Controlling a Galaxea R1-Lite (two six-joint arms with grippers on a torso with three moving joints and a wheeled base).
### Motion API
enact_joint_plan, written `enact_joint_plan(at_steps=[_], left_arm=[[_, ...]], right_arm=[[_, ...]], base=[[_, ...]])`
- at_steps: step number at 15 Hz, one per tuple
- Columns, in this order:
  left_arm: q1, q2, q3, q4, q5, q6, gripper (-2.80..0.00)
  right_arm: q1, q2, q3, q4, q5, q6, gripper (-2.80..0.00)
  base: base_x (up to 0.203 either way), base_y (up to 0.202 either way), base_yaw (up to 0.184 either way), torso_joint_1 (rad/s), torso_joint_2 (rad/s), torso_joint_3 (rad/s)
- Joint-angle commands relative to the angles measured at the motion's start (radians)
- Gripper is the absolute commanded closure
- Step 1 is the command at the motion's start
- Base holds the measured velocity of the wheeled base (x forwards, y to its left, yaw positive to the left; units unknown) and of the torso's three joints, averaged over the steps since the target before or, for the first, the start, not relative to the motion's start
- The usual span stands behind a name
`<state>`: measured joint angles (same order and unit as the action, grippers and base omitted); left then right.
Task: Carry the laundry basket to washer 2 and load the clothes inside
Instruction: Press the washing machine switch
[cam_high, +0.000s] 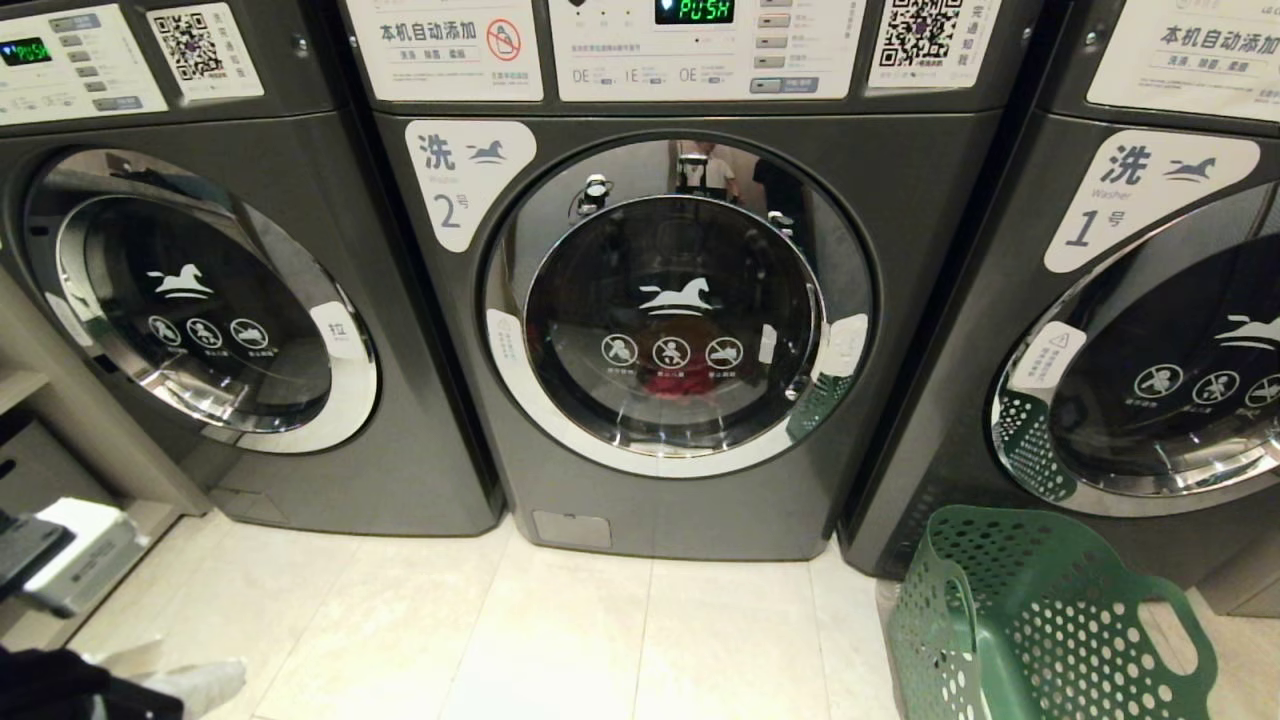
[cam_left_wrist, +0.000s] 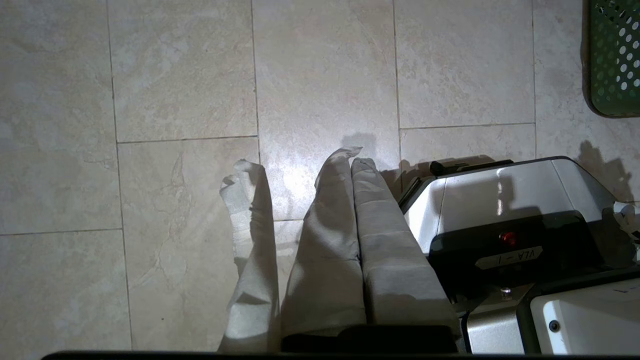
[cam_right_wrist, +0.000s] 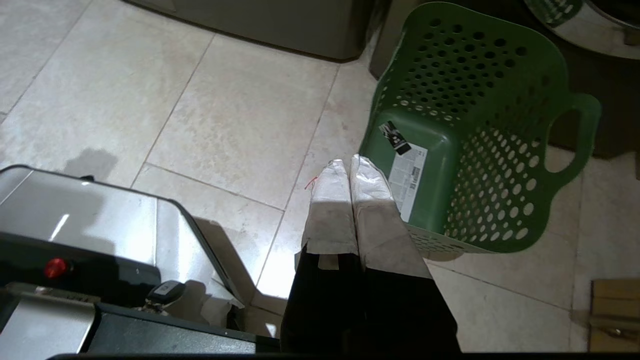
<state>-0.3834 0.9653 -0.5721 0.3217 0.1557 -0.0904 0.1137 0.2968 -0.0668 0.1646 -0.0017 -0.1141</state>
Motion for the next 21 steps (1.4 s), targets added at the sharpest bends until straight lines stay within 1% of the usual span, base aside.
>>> enact_joint_plan(at_steps=[1, 2, 3, 10, 12, 14, 17, 18, 21], left_arm=[[0.0, -0.005, 0.006, 0.002, 0.004, -0.003, 0.0], [0.0, -0.003, 0.005, 0.0, 0.002, -0.003, 0.0], [0.0, 0.0, 0.004, 0.0, 0.002, -0.003, 0.0], [0.005, -0.063, 0.052, 0.0, 0.0, -0.006, 0.0], [0.005, -0.068, 0.06, 0.0, -0.003, -0.004, 0.0], [0.005, -0.073, 0.075, -0.001, -0.001, -0.005, 0.0], [0.006, -0.088, 0.072, -0.001, 0.004, -0.006, 0.0], [0.005, -0.088, 0.075, 0.0, 0.002, -0.006, 0.0], [0.005, -0.088, 0.083, -0.001, 0.003, 0.0, 0.0]], right_arm=[[-0.093, -0.043, -0.001, 0.006, 0.0, -0.004, 0.0], [-0.13, -0.077, 0.001, 0.003, 0.003, -0.003, 0.0], [-0.136, -0.091, 0.004, -0.003, 0.006, -0.001, 0.0], [-0.134, -0.102, 0.001, 0.001, 0.006, -0.012, 0.0], [-0.128, -0.154, 0.001, 0.001, 0.006, -0.008, 0.0], [-0.124, -0.168, 0.001, 0.001, 0.011, -0.032, 0.0], [-0.12, -0.289, 0.003, -0.001, 0.032, -0.047, 0.0], [-0.118, -0.301, 0.007, -0.014, 0.038, -0.046, 0.0], [-0.117, -0.297, 0.014, -0.028, 0.038, 0.04, 0.0]], base=[[0.0, 0.0, 0.0, 0.0, 0.0, 0.0], [0.0, 0.0, 0.0, 0.0, 0.0, 0.0], [0.0, 0.0, 0.0, 0.0, 0.0, 0.0], [0.0, 0.0, 0.0, 0.0, 0.0, 0.0], [0.0, 0.0, 0.0, 0.0, 0.0, 0.0], [0.0, 0.0, 0.0, 0.0, 0.0, 0.0], [0.0, 0.0, 0.0, 0.0, 0.0, 0.0], [0.0, 0.0, 0.0, 0.0, 0.0, 0.0], [0.0, 0.0, 0.0, 0.0, 0.0, 0.0]])
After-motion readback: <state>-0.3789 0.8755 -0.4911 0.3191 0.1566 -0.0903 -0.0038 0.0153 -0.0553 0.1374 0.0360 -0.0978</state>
